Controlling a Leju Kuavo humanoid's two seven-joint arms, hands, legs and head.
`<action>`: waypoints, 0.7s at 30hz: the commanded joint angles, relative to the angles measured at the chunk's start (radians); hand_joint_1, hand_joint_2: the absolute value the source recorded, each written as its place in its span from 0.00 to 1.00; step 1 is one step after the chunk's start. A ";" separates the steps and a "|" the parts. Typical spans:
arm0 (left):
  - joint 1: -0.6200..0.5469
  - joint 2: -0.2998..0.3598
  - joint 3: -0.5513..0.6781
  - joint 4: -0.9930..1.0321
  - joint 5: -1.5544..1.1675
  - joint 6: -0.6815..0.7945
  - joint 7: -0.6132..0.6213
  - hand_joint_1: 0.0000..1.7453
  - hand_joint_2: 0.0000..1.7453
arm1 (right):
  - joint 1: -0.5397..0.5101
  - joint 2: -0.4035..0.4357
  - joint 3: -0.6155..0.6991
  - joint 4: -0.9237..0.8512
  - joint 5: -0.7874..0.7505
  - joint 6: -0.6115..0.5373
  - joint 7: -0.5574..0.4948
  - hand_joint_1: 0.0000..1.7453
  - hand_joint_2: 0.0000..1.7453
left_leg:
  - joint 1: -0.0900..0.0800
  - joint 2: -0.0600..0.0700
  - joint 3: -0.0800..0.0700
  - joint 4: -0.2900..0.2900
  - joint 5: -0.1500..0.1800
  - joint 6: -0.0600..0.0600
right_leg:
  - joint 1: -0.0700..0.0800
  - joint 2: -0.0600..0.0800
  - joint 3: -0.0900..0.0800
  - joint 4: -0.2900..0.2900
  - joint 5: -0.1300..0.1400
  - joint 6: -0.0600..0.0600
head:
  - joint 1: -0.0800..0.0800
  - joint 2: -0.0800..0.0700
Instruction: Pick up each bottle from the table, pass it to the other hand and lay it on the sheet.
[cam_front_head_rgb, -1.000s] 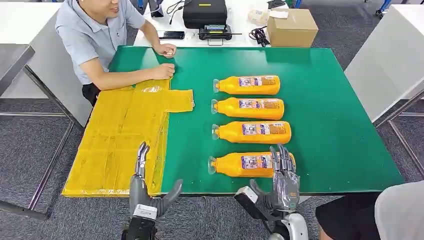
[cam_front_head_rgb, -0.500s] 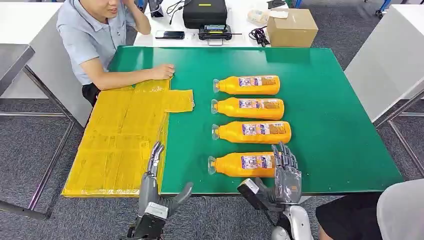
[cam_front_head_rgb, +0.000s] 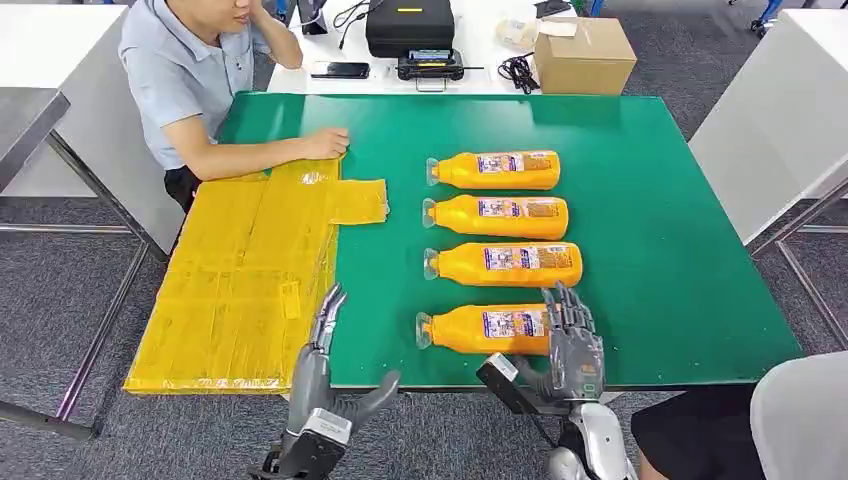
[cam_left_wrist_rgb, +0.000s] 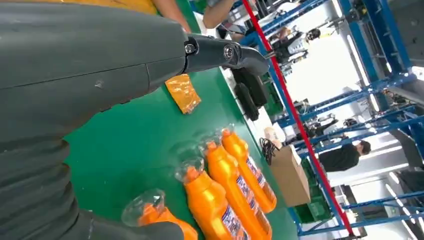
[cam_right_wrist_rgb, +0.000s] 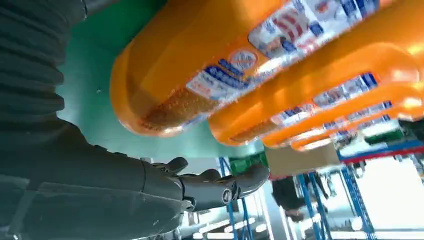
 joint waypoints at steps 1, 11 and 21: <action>-0.020 0.029 -0.051 0.037 -0.034 -0.013 0.050 0.00 1.00 | -0.017 -0.056 0.036 0.035 0.026 0.088 0.052 0.00 1.00 | 0.001 0.001 0.005 -0.001 -0.001 -0.002 | 0.001 0.000 0.005 -0.001 -0.001 -0.002 | 0.000 0.000; -0.023 0.030 -0.072 0.021 -0.070 -0.054 0.094 0.00 1.00 | -0.023 -0.111 0.076 0.010 0.092 0.196 0.110 0.00 1.00 | 0.000 0.001 0.003 -0.001 -0.001 -0.001 | 0.001 0.000 0.003 -0.001 -0.001 -0.002 | 0.000 0.000; -0.018 0.037 -0.073 0.004 -0.081 -0.059 0.107 0.00 1.00 | -0.037 -0.117 0.098 0.018 0.141 0.190 0.130 0.00 1.00 | 0.000 0.001 0.003 0.000 0.000 -0.001 | 0.000 0.000 0.003 -0.001 0.000 -0.001 | 0.000 0.000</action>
